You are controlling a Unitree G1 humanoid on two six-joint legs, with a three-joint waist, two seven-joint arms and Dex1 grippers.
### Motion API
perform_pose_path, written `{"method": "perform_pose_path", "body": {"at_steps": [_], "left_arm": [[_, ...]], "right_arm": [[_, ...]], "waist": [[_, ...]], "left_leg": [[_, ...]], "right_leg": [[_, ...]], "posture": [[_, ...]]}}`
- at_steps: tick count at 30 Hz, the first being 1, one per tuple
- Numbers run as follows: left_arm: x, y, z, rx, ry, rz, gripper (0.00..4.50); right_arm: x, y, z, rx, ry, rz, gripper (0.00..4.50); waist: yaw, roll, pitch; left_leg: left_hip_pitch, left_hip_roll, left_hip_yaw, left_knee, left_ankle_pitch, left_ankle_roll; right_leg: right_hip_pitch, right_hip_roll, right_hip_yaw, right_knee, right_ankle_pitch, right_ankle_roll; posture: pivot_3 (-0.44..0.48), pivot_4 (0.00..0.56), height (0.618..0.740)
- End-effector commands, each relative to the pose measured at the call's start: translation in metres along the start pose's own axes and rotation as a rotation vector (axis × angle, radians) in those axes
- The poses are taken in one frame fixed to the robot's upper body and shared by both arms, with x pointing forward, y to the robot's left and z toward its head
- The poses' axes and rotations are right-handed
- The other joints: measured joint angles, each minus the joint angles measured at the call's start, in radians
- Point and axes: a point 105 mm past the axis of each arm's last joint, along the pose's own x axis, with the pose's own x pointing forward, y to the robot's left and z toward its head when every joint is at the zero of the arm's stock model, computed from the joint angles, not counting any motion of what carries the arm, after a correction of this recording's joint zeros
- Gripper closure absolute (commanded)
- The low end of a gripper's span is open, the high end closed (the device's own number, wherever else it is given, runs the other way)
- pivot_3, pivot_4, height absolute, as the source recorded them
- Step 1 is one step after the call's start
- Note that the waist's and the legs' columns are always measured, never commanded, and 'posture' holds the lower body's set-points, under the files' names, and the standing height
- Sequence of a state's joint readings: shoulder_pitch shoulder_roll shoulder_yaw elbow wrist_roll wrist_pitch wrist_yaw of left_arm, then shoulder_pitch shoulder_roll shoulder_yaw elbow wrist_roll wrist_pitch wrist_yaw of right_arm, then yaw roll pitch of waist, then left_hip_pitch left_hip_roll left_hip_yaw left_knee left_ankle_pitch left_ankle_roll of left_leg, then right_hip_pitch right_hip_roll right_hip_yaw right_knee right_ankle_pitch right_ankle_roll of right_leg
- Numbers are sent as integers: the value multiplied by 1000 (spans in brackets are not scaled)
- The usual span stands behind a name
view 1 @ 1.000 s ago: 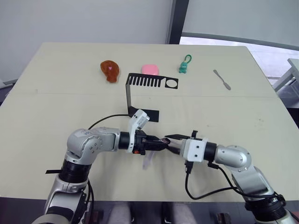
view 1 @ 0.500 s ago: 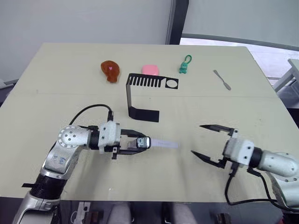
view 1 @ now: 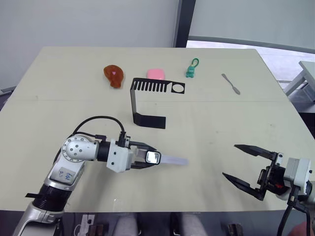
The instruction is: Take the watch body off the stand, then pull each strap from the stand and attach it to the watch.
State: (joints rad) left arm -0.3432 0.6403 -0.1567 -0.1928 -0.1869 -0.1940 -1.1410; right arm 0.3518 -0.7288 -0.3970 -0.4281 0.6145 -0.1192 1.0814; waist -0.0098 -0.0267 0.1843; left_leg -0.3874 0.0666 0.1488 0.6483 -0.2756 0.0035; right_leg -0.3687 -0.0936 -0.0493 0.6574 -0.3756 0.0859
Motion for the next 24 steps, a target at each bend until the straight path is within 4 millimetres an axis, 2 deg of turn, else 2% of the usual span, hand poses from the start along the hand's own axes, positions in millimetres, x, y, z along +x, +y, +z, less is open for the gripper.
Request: {"method": "perform_pose_path", "body": {"at_steps": [1,10,14,17,21,24], "left_arm": [[8,6,8,-14,-8,1,2903],[45,18,0,-187,85,-9,2903],[64,6,-10,-278,171,-85,2903],[82,4,-23,-324,218,-63,2903],[83,1,-26,-322,231,-55,2903],[71,-3,-29,-333,248,-46,2903]], "right_arm": [[3,1,6,-32,-31,21,30],[9,1,7,-8,-62,49,30],[11,1,3,-1,-60,58,30],[12,5,-3,13,-55,82,30],[12,9,-6,25,-54,104,30],[9,12,-8,44,-40,115,30]], "waist": [[2,0,0],[10,0,0],[8,0,0],[10,0,0],[8,0,0],[7,0,0]], "left_leg": [[0,0,0,0,0,0],[-1,-2,0,1,0,0],[-1,-1,0,1,0,0],[-1,-1,0,2,0,-1],[-1,0,-1,1,0,-1],[0,1,-1,1,0,-2]], "right_leg": [[0,0,0,0,0,0],[0,1,0,0,0,0],[0,3,0,0,0,0],[0,8,2,-1,0,0],[-1,9,4,0,0,1],[-1,10,5,0,0,0]], "posture": [[0,150,740],[0,150,740],[0,150,740],[0,150,740],[0,150,740],[0,150,740]]}}
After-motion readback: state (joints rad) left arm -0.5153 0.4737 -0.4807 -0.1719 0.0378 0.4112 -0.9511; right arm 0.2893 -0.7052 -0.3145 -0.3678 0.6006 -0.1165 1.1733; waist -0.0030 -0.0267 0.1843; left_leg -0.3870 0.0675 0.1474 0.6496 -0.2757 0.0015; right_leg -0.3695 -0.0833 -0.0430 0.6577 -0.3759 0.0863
